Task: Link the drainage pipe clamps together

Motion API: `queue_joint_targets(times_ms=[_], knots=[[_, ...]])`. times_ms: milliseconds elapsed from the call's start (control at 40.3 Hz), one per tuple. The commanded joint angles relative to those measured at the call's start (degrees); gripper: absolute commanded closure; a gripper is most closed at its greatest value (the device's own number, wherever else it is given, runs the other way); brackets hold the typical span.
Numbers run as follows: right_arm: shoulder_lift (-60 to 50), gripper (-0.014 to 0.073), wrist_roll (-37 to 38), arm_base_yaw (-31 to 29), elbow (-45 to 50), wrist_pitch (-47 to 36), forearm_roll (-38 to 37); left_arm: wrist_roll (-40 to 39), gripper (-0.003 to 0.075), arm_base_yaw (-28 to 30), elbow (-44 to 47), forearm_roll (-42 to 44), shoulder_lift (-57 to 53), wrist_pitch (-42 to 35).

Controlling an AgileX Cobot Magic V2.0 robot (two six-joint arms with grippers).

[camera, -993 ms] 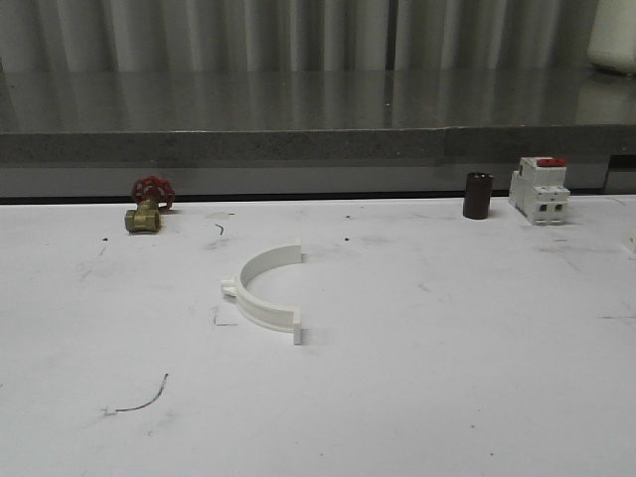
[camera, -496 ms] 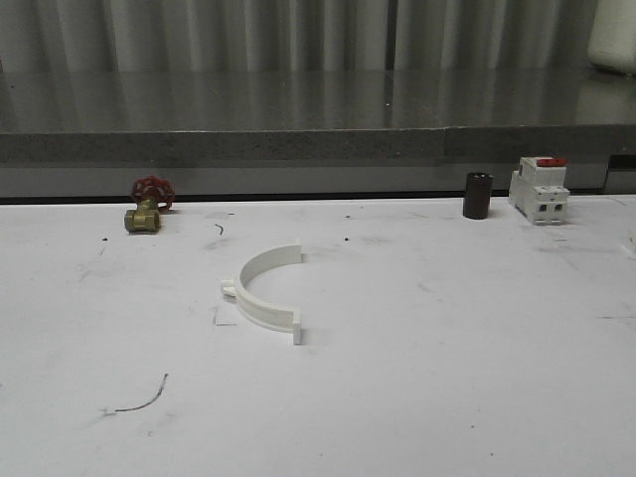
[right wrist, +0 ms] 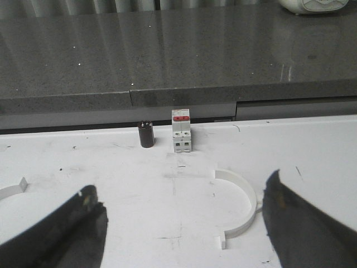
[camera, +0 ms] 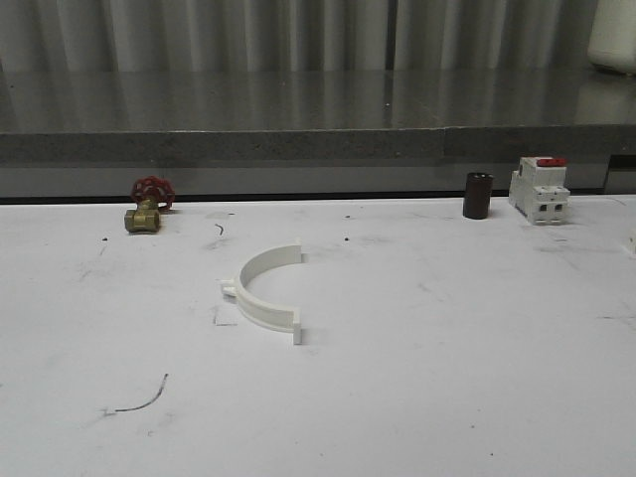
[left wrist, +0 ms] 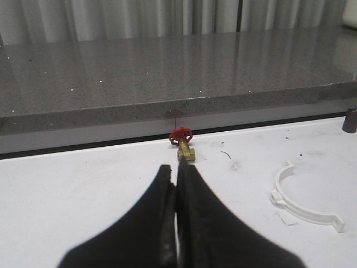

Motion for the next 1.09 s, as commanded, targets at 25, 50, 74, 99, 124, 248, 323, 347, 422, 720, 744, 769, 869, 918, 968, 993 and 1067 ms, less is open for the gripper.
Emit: queue_joint_targets(times_ms=[25,50,74,99,124,248,323,347,422,720,744,769,869,918,968,993,1067], knots=[[1.0,0.0003,-0.2,0.2,-2.0,-4.5,-0.3,-0.1,0.0741,0.3,-1.6,0.5,0.5,-4.2],[1.0,0.0003,-0.2,0.2,-2.0,-4.2,-0.1,-0.1,0.0741,0.3,-1.6,0.5,0.5,-4.2],[1.0,0.0003,-0.2,0.2,-2.0,-4.0,0.0,-0.1,0.0741,0.3,-1.6,0.5,0.5,-4.2],[1.0,0.0003,-0.2,0.2,-2.0,-3.9,0.0,-0.1,0.0741,0.3,-1.6,0.5,0.5,-4.2],[1.1,0.0003,-0.2,0.2,-2.0,-3.9,0.0,-0.1,0.0741,0.3,-1.6,0.5,0.5,-4.2],[4.1,0.0003,-0.2,0.2,-2.7,-3.8,0.0,-0.1,0.0741,0.3,-1.6,0.5,0.5,-4.2],[9.3,0.0003,-0.2,0.2,-4.7,-3.6,-0.1,-0.1,0.0741,0.3,-1.6,0.5,0.5,-4.3],[11.0,0.0003,-0.2,0.2,-5.4,-3.5,-0.1,-0.1,0.0741,0.3,-1.6,0.5,0.5,-4.4],[17.8,0.0003,-0.2,0.2,-8.2,-2.8,-0.1,-0.1,0.0741,0.3,-1.6,0.5,0.5,-4.4],[46.0,0.0003,-0.2,-0.8,-24.2,5.0,-0.4,-0.1,0.0741,0.3,-1.6,0.5,0.5,-4.4],[47.7,0.0003,-0.2,-1.2,-25.5,6.0,-0.4,-0.1,0.0741,0.3,-1.6,0.5,0.5,-4.4],[50.0,0.0003,-0.2,-1.8,-27.1,6.8,-0.4,-0.1,0.0741,0.3,-1.6,0.5,0.5,-4.4],[57.5,0.0003,-0.2,-4.1,-31.9,9.9,-0.6,-0.1,0.0741,0.3,-1.6,0.5,0.5,-4.4],[60.8,0.0003,-0.2,-5.5,-34.6,11.3,-0.6,-0.1,0.0741,0.3,-1.6,0.5,0.5,-4.4],[64.0,0.0003,-0.2,-7.1,-36.5,12.6,-0.6,-0.1,0.0741,0.3,-1.6,0.5,0.5,-4.4],[65.2,0.0003,-0.2,-7.7,-37.6,13.2,-0.6,-0.1,0.0741,0.3,-1.6,0.5,0.5,-4.4],[69.0,0.0003,-0.2,-10.2,-39.9,14.6,-0.6,-0.1,0.0741,0.3,-1.6,0.5,0.5,-4.4]])
